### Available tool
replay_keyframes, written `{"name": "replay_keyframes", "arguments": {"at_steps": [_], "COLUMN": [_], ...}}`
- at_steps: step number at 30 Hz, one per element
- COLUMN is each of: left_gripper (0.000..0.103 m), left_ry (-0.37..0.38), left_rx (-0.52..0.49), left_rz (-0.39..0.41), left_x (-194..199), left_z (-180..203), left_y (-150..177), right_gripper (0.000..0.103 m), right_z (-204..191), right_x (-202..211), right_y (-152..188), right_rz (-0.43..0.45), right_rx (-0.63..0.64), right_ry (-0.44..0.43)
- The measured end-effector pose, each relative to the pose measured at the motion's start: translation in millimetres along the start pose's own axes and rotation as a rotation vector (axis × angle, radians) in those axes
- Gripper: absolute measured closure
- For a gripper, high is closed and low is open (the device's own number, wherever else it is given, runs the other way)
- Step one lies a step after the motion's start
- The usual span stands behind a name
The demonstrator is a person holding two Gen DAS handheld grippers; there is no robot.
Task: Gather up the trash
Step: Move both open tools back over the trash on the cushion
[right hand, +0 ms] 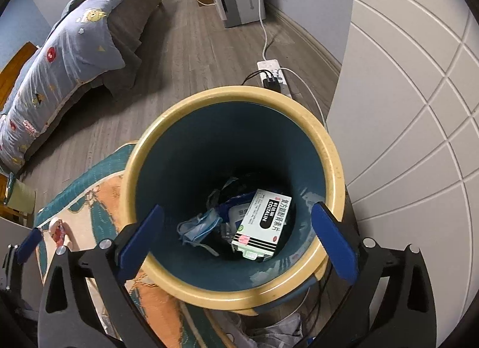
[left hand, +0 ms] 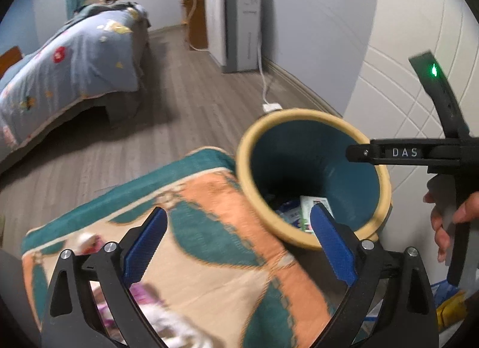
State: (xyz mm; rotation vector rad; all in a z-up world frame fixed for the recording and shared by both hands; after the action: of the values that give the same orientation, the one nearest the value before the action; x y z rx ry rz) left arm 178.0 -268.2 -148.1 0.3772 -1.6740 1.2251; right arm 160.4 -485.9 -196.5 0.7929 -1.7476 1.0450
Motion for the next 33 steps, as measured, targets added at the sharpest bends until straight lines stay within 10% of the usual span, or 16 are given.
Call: {"name": "replay_keyframes", "arguments": {"at_steps": [20, 33], "left_gripper": [0.005, 0.005], "left_ry": [-0.195, -0.222], "left_rx": [0.273, 0.344], "left_rz": [0.087, -0.049], "left_x": [172, 144], "left_z": [-151, -155], "left_y": [102, 194], "right_gripper": [0.006, 0.006], "right_z": [-154, -202], "right_x": [72, 52], "right_y": [79, 155], "right_rz": [0.029, -0.037], "right_rx": [0.349, 0.454], "right_ry": [-0.052, 0.02]}}
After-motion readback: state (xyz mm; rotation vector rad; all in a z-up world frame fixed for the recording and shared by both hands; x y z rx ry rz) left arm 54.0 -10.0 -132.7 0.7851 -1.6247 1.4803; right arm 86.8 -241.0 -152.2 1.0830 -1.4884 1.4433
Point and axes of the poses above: each gripper's, at about its wrist camera, not at the fingertips, and x roughly against the way its jaws point, z to its right, y to its underside, the point moved 10 cm from there along -x, roughly the way its jaws point, and after that the axes turned 8 degrees about -z, right-handed, at the moved point
